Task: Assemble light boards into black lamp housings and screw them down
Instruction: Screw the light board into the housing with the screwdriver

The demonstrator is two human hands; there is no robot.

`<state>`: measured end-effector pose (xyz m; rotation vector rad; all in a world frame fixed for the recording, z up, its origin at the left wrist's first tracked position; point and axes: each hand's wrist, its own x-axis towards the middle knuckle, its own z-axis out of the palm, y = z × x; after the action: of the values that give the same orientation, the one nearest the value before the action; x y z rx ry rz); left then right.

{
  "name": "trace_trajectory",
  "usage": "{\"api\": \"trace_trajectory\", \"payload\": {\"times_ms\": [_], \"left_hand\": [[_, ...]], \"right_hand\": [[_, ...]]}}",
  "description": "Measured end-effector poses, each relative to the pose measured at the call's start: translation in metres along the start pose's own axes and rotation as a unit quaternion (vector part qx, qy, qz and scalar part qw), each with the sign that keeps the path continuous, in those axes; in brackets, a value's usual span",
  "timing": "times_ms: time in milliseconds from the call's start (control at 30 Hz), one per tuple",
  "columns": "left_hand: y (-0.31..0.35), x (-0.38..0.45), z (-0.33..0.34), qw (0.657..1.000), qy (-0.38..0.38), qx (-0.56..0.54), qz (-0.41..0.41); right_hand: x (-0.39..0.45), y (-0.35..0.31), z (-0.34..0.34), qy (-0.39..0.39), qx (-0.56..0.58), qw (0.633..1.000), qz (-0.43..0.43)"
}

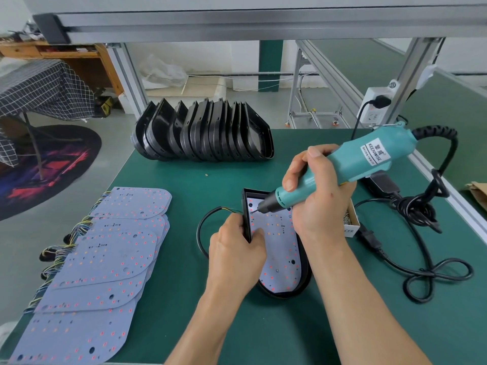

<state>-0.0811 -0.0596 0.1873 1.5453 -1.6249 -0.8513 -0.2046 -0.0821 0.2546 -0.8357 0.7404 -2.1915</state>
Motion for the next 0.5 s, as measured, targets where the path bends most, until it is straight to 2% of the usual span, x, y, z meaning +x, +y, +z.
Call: {"api": "trace_trajectory", "payload": {"times_ms": [167, 500], "left_hand": [[0.000, -0.003, 0.000, 1.000, 0.007, -0.014, 0.023], [0.002, -0.014, -0.001, 0.996, 0.052, -0.036, 0.062]], "right_hand": [[0.000, -0.005, -0.002, -0.017, 0.001, 1.000, -0.020], [-0.008, -0.016, -0.004, 0.021, 0.052, 0.998, -0.007]]}}
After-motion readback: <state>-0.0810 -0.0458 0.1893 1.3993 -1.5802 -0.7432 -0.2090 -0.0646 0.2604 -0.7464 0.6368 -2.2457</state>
